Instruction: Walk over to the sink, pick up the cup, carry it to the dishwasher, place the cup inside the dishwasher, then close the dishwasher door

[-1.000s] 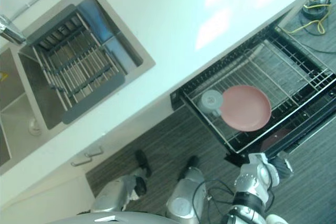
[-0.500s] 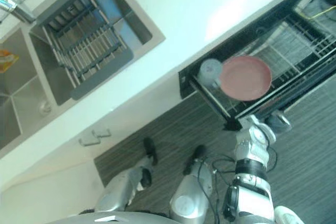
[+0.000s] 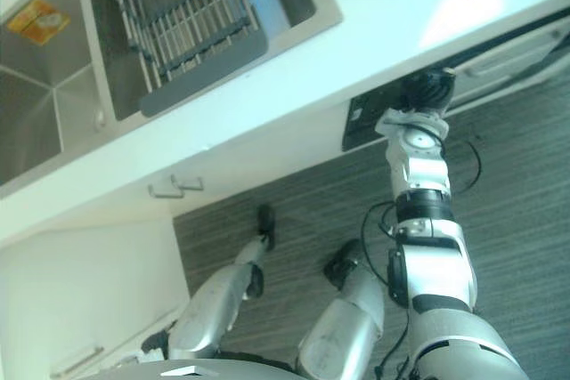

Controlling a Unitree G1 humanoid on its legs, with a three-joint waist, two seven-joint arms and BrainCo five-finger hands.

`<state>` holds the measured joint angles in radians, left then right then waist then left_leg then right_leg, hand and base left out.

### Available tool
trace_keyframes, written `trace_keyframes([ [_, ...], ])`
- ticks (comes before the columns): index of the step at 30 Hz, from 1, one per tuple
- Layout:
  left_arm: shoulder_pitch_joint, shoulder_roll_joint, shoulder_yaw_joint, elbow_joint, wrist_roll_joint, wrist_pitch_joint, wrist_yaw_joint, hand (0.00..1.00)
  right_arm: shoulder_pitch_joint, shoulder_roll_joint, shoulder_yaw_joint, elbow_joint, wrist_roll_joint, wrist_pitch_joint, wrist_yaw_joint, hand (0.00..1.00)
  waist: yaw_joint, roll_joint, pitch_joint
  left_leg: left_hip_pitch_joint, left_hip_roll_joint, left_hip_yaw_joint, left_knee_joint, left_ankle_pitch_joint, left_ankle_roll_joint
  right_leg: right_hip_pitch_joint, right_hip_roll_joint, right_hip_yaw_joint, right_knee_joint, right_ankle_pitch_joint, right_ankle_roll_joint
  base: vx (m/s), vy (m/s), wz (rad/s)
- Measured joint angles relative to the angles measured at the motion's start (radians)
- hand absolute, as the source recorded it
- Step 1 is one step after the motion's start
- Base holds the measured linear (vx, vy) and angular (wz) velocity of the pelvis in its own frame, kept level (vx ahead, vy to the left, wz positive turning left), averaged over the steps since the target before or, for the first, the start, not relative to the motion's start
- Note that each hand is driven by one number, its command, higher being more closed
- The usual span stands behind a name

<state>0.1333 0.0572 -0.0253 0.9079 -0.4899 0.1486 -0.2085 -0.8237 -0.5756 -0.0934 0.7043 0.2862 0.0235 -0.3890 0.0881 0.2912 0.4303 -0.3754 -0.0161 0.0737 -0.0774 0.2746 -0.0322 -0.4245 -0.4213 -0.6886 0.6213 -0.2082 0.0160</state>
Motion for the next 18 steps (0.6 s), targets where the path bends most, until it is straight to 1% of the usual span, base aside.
trace_keyframes([
  [1, 0.000, 0.003, -0.017, -0.007, 0.000, -0.020, 0.003, 0.00, -0.001, -0.011, 0.006, 0.012, -0.016, 0.001, -0.001, 1.00, 0.000, -0.002, 0.001, -0.008, -0.001, -0.012, 0.000, 0.021, 0.004, -0.001, -0.011, -0.014, 0.021, -0.014, -0.001, -0.03, -0.148, 0.29],
  [4, 0.001, 0.005, -0.032, -0.034, -0.002, -0.080, 0.023, 0.00, -0.004, -0.036, 0.012, 0.023, -0.031, 0.001, -0.008, 1.00, 0.005, -0.006, 0.005, -0.030, -0.003, -0.021, 0.000, 0.031, 0.001, -0.028, -0.018, -0.016, 0.049, -0.024, -0.009, -0.04, -0.129, 0.14],
  [5, 0.001, 0.005, -0.037, -0.037, -0.004, -0.090, 0.030, 0.00, -0.007, -0.038, 0.013, 0.023, -0.046, 0.002, -0.008, 1.00, 0.007, -0.007, 0.005, -0.035, -0.003, -0.020, 0.000, 0.036, 0.001, -0.034, -0.019, -0.015, 0.053, -0.024, -0.011, -0.06, -0.145, -0.01],
  [8, 0.013, 0.021, -0.079, -0.074, -0.004, -0.106, 0.053, 0.00, -0.017, -0.043, 0.021, 0.032, -0.070, 0.003, -0.008, 1.00, 0.016, -0.007, 0.005, -0.045, 0.001, -0.020, 0.000, 0.042, 0.001, -0.049, -0.015, -0.015, 0.063, -0.032, -0.023, -0.07, -0.118, -0.03],
  [9, 0.019, 0.029, -0.099, -0.090, -0.005, -0.111, 0.064, 0.00, -0.024, -0.053, 0.048, 0.047, -0.086, 0.003, -0.008, 1.00, 0.019, -0.007, 0.005, -0.047, 0.006, -0.020, 0.000, 0.042, 0.001, -0.051, -0.010, -0.015, 0.063, -0.034, -0.027, -0.11, -0.144, -0.05],
  [10, 0.020, 0.039, -0.117, -0.107, -0.005, -0.110, 0.072, 0.00, -0.027, -0.066, 0.078, 0.060, -0.093, 0.004, -0.008, 1.00, 0.024, -0.007, 0.005, -0.046, 0.011, -0.020, 0.001, 0.043, 0.000, -0.051, -0.007, -0.015, 0.062, -0.041, -0.024, -0.10, -0.119, -0.04],
  [12, 0.020, 0.053, -0.138, -0.125, -0.023, -0.102, 0.073, 0.00, -0.027, -0.060, 0.094, 0.059, -0.097, 0.004, -0.003, 1.00, 0.027, -0.007, 0.005, -0.047, 0.021, -0.019, 0.001, 0.043, 0.000, -0.050, 0.005, -0.016, 0.056, -0.041, -0.026, -0.10, -0.127, -0.06],
  [13, 0.023, 0.057, -0.138, -0.142, -0.042, -0.082, 0.074, 0.00, -0.024, -0.055, 0.100, 0.058, -0.099, 0.004, 0.005, 0.00, 0.031, -0.009, 0.007, -0.046, 0.028, -0.016, 0.001, 0.043, 0.000, -0.050, 0.012, -0.015, 0.052, -0.040, -0.027, -0.09, -0.113, -0.08],
  [15, 0.027, 0.069, -0.138, -0.165, -0.054, -0.067, 0.073, 0.00, 0.005, -0.039, 0.096, 0.035, -0.100, 0.003, 0.015, 0.00, 0.035, -0.020, 0.015, -0.043, 0.034, -0.014, 0.001, 0.043, 0.000, -0.048, 0.020, -0.014, 0.049, -0.041, -0.029, -0.07, -0.110, -0.06],
  [17, 0.047, 0.082, -0.135, -0.196, -0.094, -0.058, 0.070, 0.00, 0.096, 0.000, 0.079, -0.047, -0.100, -0.012, 0.019, 0.00, 0.038, -0.041, 0.030, -0.036, 0.042, -0.004, 0.010, 0.043, 0.000, -0.036, 0.030, -0.012, 0.042, -0.042, -0.030, -0.04, -0.109, -0.05],
  [18, 0.058, 0.090, -0.130, -0.209, -0.122, -0.055, 0.062, 0.00, 0.174, 0.048, 0.069, -0.083, -0.101, -0.028, 0.019, 0.00, 0.037, -0.058, 0.042, -0.018, 0.044, 0.000, 0.011, 0.038, 0.002, -0.018, 0.034, -0.009, 0.035, -0.043, -0.029, 0.00, -0.107, -0.06],
])
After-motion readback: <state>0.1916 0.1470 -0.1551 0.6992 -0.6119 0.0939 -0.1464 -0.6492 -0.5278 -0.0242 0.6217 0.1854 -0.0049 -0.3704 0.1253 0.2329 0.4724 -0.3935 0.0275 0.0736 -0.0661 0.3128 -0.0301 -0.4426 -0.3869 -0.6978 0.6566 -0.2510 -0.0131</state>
